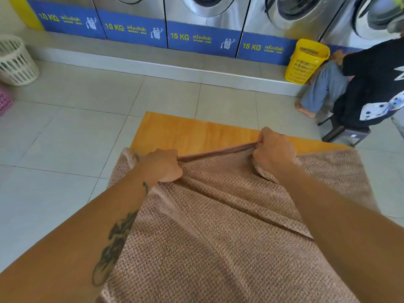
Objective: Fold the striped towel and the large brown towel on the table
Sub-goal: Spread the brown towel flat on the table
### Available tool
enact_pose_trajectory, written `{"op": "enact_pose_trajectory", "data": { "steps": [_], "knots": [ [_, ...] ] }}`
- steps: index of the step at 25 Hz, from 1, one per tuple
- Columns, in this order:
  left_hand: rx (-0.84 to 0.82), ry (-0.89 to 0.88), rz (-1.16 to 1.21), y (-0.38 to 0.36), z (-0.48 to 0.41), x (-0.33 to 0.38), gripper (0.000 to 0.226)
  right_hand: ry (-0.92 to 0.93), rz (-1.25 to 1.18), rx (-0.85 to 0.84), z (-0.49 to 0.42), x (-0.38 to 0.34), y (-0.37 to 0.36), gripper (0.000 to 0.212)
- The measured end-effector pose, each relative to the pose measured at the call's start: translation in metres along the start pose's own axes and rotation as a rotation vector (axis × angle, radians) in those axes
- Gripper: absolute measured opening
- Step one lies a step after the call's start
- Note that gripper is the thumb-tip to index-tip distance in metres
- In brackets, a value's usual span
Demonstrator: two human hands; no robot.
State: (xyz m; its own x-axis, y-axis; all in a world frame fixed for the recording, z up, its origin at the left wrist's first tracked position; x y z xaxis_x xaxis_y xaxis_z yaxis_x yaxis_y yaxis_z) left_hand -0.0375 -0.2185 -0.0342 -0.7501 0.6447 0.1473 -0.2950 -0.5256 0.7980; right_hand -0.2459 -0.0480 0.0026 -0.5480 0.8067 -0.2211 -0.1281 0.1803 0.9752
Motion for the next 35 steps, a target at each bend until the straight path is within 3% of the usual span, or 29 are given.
{"op": "enact_pose_trajectory", "data": {
  "steps": [2, 6, 9, 10, 12, 14, 16, 18, 20, 23, 25, 28, 31, 35],
  "knots": [
    [0.096, 0.03, -0.006, 0.016, -0.007, -0.003, 0.039, -0.003, 0.009, -0.004, -0.001, 0.005, -0.001, 0.016],
    [0.594, 0.081, 0.09, 0.085, -0.019, -0.016, 0.019, 0.017, -0.015, -0.001, -0.01, 0.004, 0.0, 0.014],
    [0.876, -0.042, 0.21, 0.113, -0.022, -0.014, 0.018, 0.015, -0.01, 0.027, -0.022, -0.001, 0.001, 0.021],
    [0.856, -0.103, 0.146, 0.11, -0.024, -0.008, 0.018, 0.011, 0.02, 0.009, -0.025, -0.003, 0.0, 0.025],
    [0.652, -0.18, 0.084, 0.088, -0.036, -0.001, 0.02, 0.021, 0.06, -0.062, -0.025, -0.013, -0.005, 0.039],
    [0.474, -0.21, 0.271, 0.07, -0.052, -0.006, 0.021, 0.127, 0.011, 0.008, -0.015, -0.04, -0.007, 0.047],
    [0.471, -0.18, 0.502, 0.073, -0.059, -0.012, 0.023, 0.305, -0.071, 0.086, 0.004, -0.076, -0.011, 0.045],
    [0.525, -0.122, 0.614, 0.088, -0.063, -0.018, 0.026, 0.462, -0.102, -0.121, 0.028, -0.108, -0.032, 0.051],
    [0.714, -0.076, 0.583, 0.114, -0.065, -0.029, 0.026, 0.573, -0.002, -0.367, 0.056, -0.126, -0.063, 0.054],
    [1.072, -0.082, 0.494, 0.148, -0.067, -0.054, 0.024, 0.609, 0.026, -0.375, 0.07, -0.128, -0.08, 0.048],
    [0.9, -0.181, 0.371, 0.142, -0.081, -0.063, 0.02, 0.607, -0.013, -0.364, 0.068, -0.128, -0.076, 0.042],
    [0.352, -0.134, 0.121, 0.094, -0.098, -0.083, 0.02, 0.548, -0.154, -0.376, 0.056, -0.133, -0.06, 0.035],
    [0.242, -0.022, 0.084, 0.081, -0.098, -0.108, 0.033, 0.496, -0.248, -0.291, 0.04, -0.144, -0.045, 0.044],
    [-0.078, 0.042, 0.089, 0.073, -0.093, -0.115, 0.015, 0.508, -0.133, -0.304, 0.027, -0.168, -0.052, 0.067]
  ]
}}
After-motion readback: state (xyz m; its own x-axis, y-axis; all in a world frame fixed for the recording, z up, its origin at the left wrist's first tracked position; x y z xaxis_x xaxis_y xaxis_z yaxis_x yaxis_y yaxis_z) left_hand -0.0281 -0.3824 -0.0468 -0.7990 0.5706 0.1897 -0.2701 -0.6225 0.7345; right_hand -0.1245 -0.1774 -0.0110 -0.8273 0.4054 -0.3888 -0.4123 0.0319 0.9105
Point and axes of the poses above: each hand's wrist, its own z-axis away from the middle knuckle, its own y-axis out of the back of the hand, x = y × z, the point moved 4 cm from there along -z, towards the middle knuckle, and after that the axes turned 2 degrees about x, right-handed, at the moved point
